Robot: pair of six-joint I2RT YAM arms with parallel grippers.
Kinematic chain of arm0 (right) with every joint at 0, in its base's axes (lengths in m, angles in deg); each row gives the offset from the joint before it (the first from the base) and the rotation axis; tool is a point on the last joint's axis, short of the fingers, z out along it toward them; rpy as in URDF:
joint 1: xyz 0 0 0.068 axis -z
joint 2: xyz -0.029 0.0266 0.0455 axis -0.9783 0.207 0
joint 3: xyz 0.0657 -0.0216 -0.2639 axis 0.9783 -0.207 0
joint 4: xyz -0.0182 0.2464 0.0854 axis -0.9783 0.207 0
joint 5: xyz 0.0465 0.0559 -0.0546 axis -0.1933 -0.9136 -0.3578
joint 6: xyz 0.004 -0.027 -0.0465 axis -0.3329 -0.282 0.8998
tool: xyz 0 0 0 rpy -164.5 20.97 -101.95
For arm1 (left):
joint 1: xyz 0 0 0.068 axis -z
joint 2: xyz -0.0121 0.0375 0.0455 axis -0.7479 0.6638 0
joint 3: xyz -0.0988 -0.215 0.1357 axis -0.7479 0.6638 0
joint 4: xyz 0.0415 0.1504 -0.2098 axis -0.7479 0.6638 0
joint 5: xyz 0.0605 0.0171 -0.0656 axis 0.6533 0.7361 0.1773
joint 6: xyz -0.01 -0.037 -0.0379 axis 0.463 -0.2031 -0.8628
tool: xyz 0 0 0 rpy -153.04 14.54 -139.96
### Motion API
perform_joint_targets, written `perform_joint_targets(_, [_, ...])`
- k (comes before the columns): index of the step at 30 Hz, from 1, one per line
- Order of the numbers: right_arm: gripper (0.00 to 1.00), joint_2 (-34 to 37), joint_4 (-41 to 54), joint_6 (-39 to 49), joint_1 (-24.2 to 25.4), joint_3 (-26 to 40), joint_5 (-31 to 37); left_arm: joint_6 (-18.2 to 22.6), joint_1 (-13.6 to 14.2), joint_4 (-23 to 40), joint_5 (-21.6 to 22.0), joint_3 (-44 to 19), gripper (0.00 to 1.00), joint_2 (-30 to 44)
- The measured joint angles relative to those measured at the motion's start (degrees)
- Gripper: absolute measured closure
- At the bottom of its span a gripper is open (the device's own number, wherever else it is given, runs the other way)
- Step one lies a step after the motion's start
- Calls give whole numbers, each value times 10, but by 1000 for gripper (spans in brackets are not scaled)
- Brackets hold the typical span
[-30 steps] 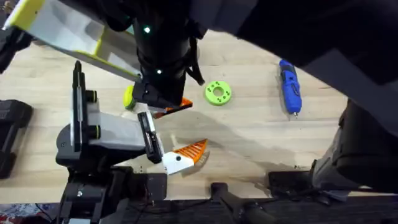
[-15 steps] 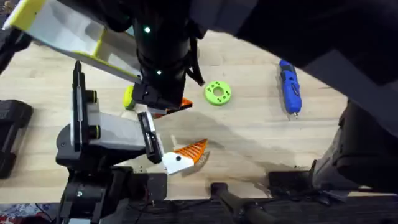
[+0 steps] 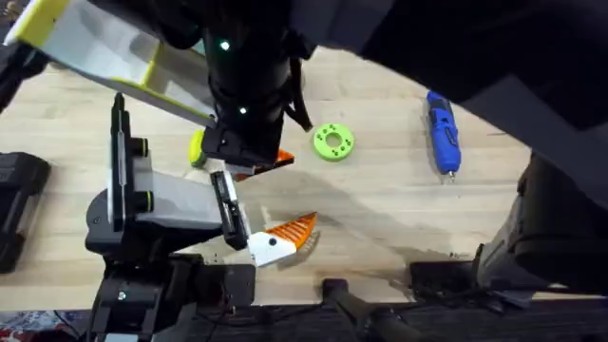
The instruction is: Pick up the gripper from the table and insert it into the empty holder that is missing its gripper. Then pick up a screw, insert it into the mounting hole, and use the screwdriver to tighten it. Finally, clean up the table by picking up the vegetable and placing it into the bucket.
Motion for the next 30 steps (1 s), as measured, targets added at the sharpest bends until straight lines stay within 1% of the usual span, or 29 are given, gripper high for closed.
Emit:
perform_joint_targets(11, [987, 1, 1, 0, 0, 0, 0, 0, 0, 0, 0, 0, 14, 0])
perform_joint_targets(18, [987, 19, 1, 0, 0, 0, 0, -3, 0, 0, -1, 0, 15, 0])
perform_joint_targets(30, [987, 22, -1, 0, 0, 0, 0, -2, 0, 0, -1, 0, 14, 0])
